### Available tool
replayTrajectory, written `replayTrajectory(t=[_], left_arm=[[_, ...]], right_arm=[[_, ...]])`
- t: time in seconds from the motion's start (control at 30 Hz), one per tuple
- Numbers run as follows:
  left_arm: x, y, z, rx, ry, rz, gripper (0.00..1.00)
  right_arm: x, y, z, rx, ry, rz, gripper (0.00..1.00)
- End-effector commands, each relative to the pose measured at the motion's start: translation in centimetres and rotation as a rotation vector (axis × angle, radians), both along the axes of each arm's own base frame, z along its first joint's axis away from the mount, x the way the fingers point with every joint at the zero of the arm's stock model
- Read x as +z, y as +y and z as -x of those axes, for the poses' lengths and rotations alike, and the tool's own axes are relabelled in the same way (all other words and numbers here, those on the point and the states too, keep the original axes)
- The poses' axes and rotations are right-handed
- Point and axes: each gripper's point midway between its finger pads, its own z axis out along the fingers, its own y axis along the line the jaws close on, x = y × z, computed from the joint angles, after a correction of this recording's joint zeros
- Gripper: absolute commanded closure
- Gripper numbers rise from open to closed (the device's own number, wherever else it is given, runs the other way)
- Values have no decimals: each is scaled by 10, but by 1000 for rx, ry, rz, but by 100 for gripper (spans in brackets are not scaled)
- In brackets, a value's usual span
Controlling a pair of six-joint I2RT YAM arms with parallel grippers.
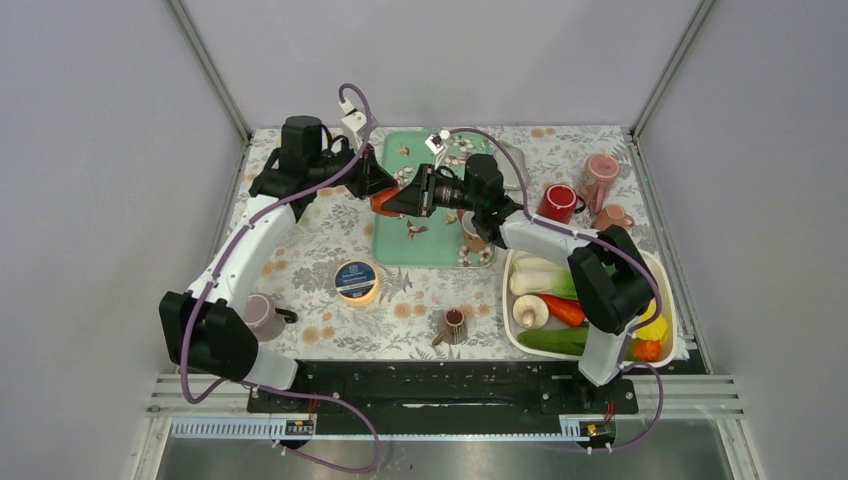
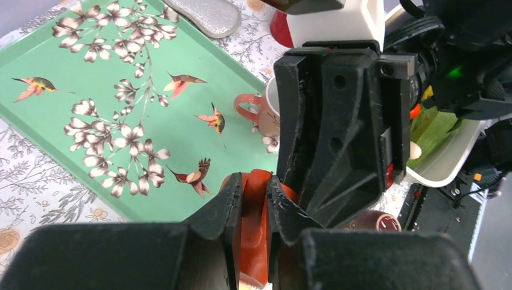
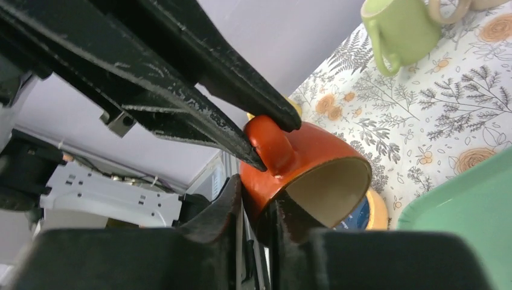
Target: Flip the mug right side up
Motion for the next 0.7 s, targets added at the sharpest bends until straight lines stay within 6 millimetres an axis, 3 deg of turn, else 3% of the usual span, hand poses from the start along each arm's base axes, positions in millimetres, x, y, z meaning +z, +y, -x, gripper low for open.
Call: replayTrajectory(t=[0.0, 0.03, 0.07, 0.1, 0.13, 0.17, 0.3, 0.4, 0.5, 0.67], left_arm=[[27, -9, 11, -35, -64, 50, 100], [26, -2, 6, -6, -86, 26, 98], [27, 7, -1, 36, -101, 0, 76], [26, 18, -8, 87, -106, -30, 47], [25, 34, -18, 154, -108, -62, 11], [24, 48, -26, 212, -109, -90, 2], [19, 116, -51, 415, -151, -231, 1], [1, 163, -60, 546, -175, -389, 1], [-29, 197, -62, 625, -138, -502, 1], [-75, 232, -59, 697, -30, -579, 1]], right_arm=[[56, 5, 15, 55, -124, -130, 95], [51, 4, 11, 30, -129, -98, 100], [39, 1, 6, -1, -105, -26, 100], [28, -2, -1, -39, -111, 50, 100], [17, -6, -9, -68, -163, 140, 100], [2, -12, -16, -94, -171, 243, 100], [-67, -56, -47, -210, -160, 732, 100], [-104, -80, -52, -196, -116, 980, 100], [-124, -87, -54, -180, -129, 1107, 100], [-145, -87, -55, -161, -133, 1207, 100]])
